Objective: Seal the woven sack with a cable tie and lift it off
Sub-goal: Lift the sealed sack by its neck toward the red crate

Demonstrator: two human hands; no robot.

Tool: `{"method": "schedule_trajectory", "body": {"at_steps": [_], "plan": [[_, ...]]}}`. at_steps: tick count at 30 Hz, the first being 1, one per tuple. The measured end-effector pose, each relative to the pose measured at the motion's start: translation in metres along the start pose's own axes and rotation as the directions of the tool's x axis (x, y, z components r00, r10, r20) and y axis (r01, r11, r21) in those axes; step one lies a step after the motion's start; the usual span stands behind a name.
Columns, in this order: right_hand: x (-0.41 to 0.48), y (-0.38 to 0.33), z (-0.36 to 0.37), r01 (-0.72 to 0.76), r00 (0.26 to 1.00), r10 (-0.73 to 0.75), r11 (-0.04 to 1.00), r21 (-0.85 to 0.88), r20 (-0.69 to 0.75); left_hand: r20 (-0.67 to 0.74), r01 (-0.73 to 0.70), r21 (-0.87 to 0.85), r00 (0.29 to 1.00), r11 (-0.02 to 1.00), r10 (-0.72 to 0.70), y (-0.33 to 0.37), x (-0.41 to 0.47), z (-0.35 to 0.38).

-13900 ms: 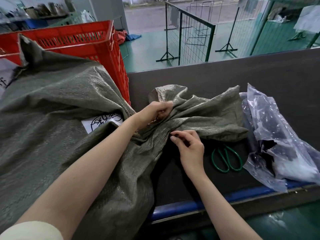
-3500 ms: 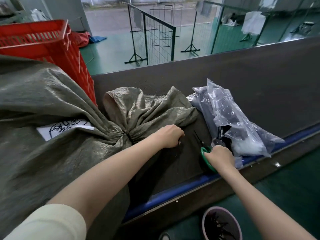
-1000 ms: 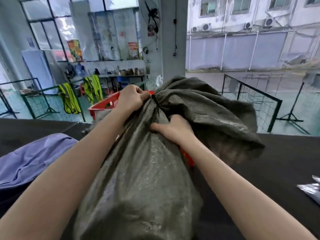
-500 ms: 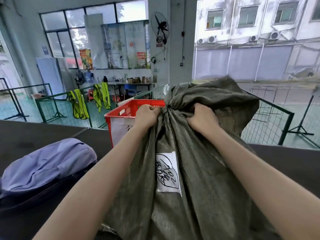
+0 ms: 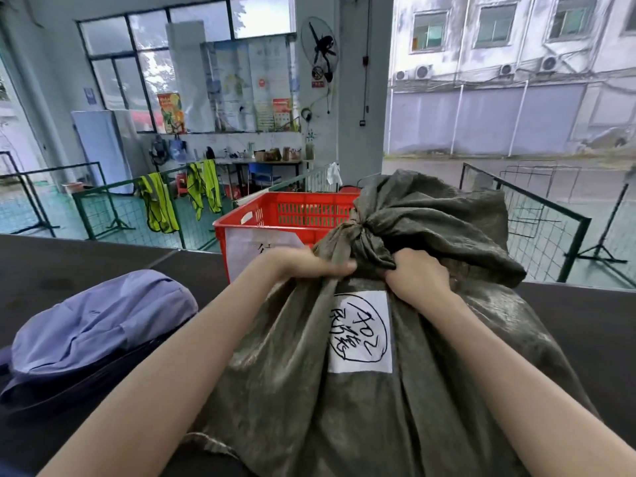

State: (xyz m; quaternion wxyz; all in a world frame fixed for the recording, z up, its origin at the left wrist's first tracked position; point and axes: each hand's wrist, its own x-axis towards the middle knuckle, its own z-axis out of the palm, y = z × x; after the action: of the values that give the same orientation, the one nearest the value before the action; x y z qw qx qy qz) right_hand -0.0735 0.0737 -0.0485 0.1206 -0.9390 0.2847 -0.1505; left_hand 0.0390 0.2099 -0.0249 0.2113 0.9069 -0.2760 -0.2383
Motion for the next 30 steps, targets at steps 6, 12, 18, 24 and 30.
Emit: {"method": "schedule_trajectory", "body": {"at_steps": [6,12,18,24,30], "plan": [[0.004,0.002,-0.004,0.005,0.997,-0.005,1.000,0.002,-0.075,-0.305,0.099,0.373,0.952,0.923,0.021,-0.015,0.003,0.050],[-0.024,0.006,-0.009,0.127,0.912,-0.169,0.983,0.135,0.375,-0.582,-0.001,0.134,0.809,0.991,0.080,-0.024,0.001,0.060],[-0.034,-0.007,0.004,0.136,0.990,-0.138,0.987,-0.084,-0.028,-0.679,-0.156,-0.024,0.728,0.987,0.098,-0.011,-0.010,0.046],[-0.023,-0.004,-0.014,0.079,0.950,-0.067,0.997,0.025,-0.306,-0.713,-0.289,-0.015,0.674,0.957,0.192,0.022,-0.027,0.023],[-0.015,-0.020,-0.059,0.215,0.783,0.042,0.918,0.332,-0.621,-0.611,-0.424,0.134,0.677,0.896,0.411,0.061,-0.066,-0.052]]}}
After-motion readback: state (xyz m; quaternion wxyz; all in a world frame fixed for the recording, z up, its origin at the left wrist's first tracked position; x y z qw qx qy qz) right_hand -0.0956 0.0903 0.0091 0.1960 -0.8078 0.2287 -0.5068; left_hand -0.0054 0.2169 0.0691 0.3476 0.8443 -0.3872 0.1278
